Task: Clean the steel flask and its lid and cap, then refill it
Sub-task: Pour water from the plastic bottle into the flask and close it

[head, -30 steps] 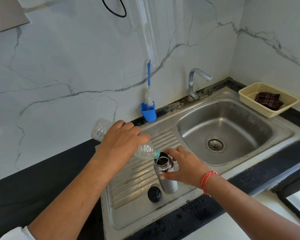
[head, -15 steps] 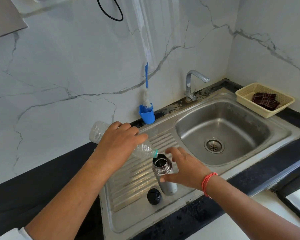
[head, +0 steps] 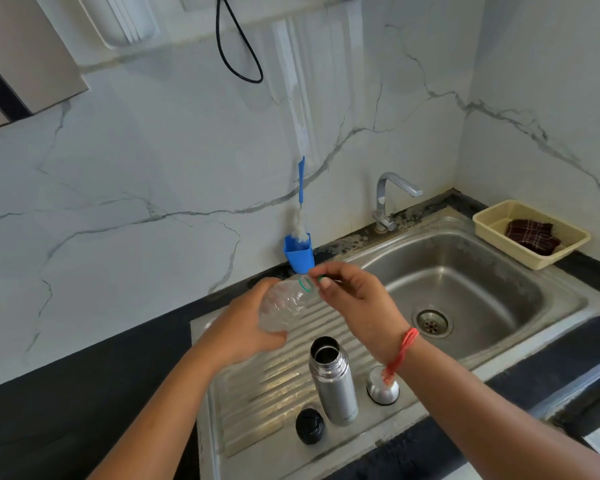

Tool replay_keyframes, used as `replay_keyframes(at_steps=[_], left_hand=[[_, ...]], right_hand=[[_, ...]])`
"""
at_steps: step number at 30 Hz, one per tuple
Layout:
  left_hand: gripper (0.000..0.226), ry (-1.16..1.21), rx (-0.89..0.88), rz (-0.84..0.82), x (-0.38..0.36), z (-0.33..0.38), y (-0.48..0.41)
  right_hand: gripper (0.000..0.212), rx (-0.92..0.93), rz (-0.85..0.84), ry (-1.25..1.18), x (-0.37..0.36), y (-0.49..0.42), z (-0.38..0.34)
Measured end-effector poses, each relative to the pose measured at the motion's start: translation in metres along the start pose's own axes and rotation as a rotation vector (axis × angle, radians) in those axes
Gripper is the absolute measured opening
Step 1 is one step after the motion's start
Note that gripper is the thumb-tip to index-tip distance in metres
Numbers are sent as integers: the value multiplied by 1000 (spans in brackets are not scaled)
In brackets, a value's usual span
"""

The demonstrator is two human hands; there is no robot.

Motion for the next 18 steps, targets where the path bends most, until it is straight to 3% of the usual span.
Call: replay_keyframes(at_steps=[5, 9, 13, 18], left_hand=[[72, 129, 17, 52, 1, 2, 1], [69, 183, 15, 55, 0, 1, 2], [71, 209, 15, 48, 1, -6, 3], [72, 250, 15, 50, 3, -12, 2]], right_hand=[[14, 104, -16, -137, -21, -14, -10], [21, 113, -92, -162, -30, -18, -12], [29, 162, -125, 232, -26, -22, -16], [36, 198, -249, 448, -27, -27, -24]])
Point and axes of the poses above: each hand's wrist, its own y-axis away from the middle knuckle, its own x-axis out of the back of the hand, z = x × y, the point moved 6 cm from there along -y, towards the middle knuckle, and after that the axes turned 11 degrees about -y, right-handed, at the moved point
